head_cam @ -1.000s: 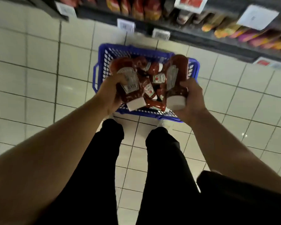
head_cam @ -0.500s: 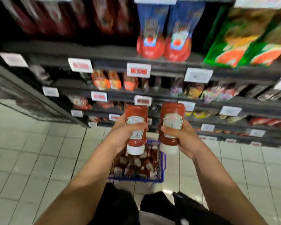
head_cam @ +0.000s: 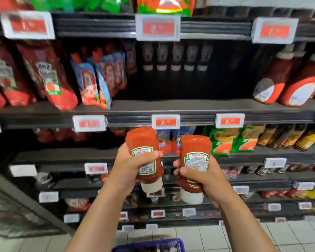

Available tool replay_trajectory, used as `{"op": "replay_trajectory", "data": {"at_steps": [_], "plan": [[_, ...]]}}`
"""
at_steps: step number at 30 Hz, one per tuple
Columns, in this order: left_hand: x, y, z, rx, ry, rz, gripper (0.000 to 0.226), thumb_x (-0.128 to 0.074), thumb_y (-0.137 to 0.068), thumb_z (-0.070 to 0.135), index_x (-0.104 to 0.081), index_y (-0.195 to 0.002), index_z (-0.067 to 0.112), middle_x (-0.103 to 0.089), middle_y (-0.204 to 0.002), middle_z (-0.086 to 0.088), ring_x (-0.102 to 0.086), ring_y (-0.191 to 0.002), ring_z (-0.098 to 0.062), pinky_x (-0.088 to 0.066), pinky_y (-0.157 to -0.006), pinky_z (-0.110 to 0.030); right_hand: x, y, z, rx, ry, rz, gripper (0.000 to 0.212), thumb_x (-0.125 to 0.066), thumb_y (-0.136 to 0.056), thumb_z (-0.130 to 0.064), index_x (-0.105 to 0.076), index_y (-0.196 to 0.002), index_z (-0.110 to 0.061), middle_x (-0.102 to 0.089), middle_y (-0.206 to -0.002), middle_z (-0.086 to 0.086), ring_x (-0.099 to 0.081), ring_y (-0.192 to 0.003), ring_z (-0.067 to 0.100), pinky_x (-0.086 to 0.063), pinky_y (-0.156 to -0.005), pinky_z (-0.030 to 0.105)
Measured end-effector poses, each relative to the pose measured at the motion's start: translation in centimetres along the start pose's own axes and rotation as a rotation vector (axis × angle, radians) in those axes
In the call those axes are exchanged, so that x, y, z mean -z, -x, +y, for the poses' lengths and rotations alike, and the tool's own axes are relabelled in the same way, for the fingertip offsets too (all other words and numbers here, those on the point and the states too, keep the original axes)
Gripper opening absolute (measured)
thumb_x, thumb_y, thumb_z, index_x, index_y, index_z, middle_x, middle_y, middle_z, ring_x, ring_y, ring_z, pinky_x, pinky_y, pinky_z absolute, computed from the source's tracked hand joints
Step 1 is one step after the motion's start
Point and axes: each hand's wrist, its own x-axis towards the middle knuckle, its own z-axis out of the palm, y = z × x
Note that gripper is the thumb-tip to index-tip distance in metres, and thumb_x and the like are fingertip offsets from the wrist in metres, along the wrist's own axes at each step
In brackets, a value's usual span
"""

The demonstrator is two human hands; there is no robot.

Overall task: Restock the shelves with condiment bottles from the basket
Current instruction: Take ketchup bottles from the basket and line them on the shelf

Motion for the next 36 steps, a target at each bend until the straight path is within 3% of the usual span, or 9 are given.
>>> {"op": "replay_trajectory", "data": {"at_steps": [6, 11, 16, 20, 23, 26, 30, 33, 36], "plan": [[2.6, -3.2, 4.5, -0.044, -0.072, -0.163, 0.055, -0.089, -0.062, 0.024, -0.068, -0.111, 0.007, -0.074, -0.098, -0.021, -0.074, -0.086, -0.035, -0.059, -0.069, -0.041, -4.9, -3.0, -1.6, 0.099, 0.023, 0.085, 0.067, -0.1, -0.053, -0.037, -0.069, -0.108, -0.015, -0.072, -0.099, 0.026, -0.071, -0.086, 0.037, -0.06, -0.081, 0.057], [2.6, -6.6, 8.2, -0.134, -0.139, -0.251, 0.058, -0.09, -0.062, 0.028, -0.068, -0.112, 0.01, -0.073, -0.1, -0.02, -0.072, -0.091, -0.038, -0.06, -0.079, -0.053, -5.5, -6.1, -4.2, 0.2, 0.068, 0.155, 0.061, -0.097, -0.059, -0.035, -0.068, -0.108, -0.012, -0.074, -0.098, 0.024, -0.073, -0.086, 0.037, -0.059, -0.075, 0.046], [-0.2, -11.2, 10.9, -0.236, -0.178, -0.227, 0.05, -0.089, -0.062, 0.021, -0.069, -0.107, 0.01, -0.074, -0.094, -0.02, -0.073, -0.088, -0.036, -0.062, -0.076, -0.048, -4.2, -10.0, -8.2, 0.297, 0.047, 0.119, 0.051, -0.093, -0.065, -0.021, -0.065, -0.105, -0.006, -0.073, -0.093, 0.022, -0.071, -0.079, 0.033, -0.058, -0.069, 0.042], [-2.7, -15.4, 11.6, -0.208, -0.216, -0.183, 0.033, -0.09, -0.058, 0.023, -0.078, -0.085, 0.008, -0.076, -0.089, -0.02, -0.073, -0.079, -0.029, -0.062, -0.073, -0.045, -2.3, -14.1, -11.4, 0.354, 0.077, 0.134, 0.042, -0.086, -0.071, -0.011, -0.061, -0.105, -0.007, -0.071, -0.084, 0.017, -0.069, -0.075, 0.031, -0.057, -0.066, 0.042], [-4.2, -18.9, 11.3, -0.176, -0.191, -0.039, 0.035, -0.095, -0.045, 0.017, -0.079, -0.076, 0.012, -0.078, -0.084, -0.009, -0.074, -0.075, -0.022, -0.062, -0.079, -0.041, -0.4, -17.3, -13.0, 0.322, 0.109, 0.146, 0.051, -0.092, -0.061, -0.019, -0.065, -0.102, -0.006, -0.073, -0.085, 0.016, -0.07, -0.075, 0.03, -0.058, -0.066, 0.043], [-5.0, -22.0, 9.6, -0.35, -0.25, 0.011, 0.025, -0.09, -0.06, 0.006, -0.077, -0.071, 0.023, -0.076, -0.073, 0.011, -0.072, -0.067, -0.006, -0.058, -0.063, -0.022, 1.3, -20.6, -13.3, 0.274, 0.193, 0.194, 0.063, -0.095, -0.048, -0.029, -0.07, -0.104, -0.017, -0.077, -0.096, 0.012, -0.074, -0.084, 0.03, -0.062, -0.08, 0.053], [-4.1, -25.0, 8.6, -0.423, -0.282, 0.053, 0.033, -0.09, -0.06, 0.003, -0.076, -0.078, 0.026, -0.076, -0.075, 0.013, -0.072, -0.068, -0.004, -0.056, -0.062, -0.019, 2.1, -24.2, -14.0, 0.263, 0.374, 0.187, 0.089, -0.094, -0.04, -0.041, -0.064, -0.121, -0.023, -0.077, -0.107, 0.001, -0.074, -0.098, 0.022, -0.06, -0.087, 0.042], [-3.6, -26.4, 8.7, -0.456, -0.292, 0.056, 0.034, -0.09, -0.054, 0.021, -0.079, -0.084, 0.031, -0.078, -0.085, 0.008, -0.074, -0.078, -0.012, -0.058, -0.071, -0.027, 2.3, -26.4, -14.2, 0.3, 0.37, 0.166, 0.085, -0.094, -0.044, -0.037, -0.064, -0.121, -0.02, -0.077, -0.106, 0.001, -0.074, -0.096, 0.019, -0.06, -0.085, 0.038], [-3.4, -27.0, 8.2, -0.498, -0.291, 0.072, 0.037, -0.09, -0.056, 0.024, -0.077, -0.09, 0.03, -0.078, -0.09, 0.007, -0.074, -0.084, -0.013, -0.058, -0.075, -0.029, 2.7, -28.3, -13.7, 0.345, 0.359, 0.118, 0.078, -0.094, -0.056, -0.024, -0.061, -0.125, -0.013, -0.076, -0.109, 0.005, -0.073, -0.1, 0.023, -0.059, -0.087, 0.039]]}}
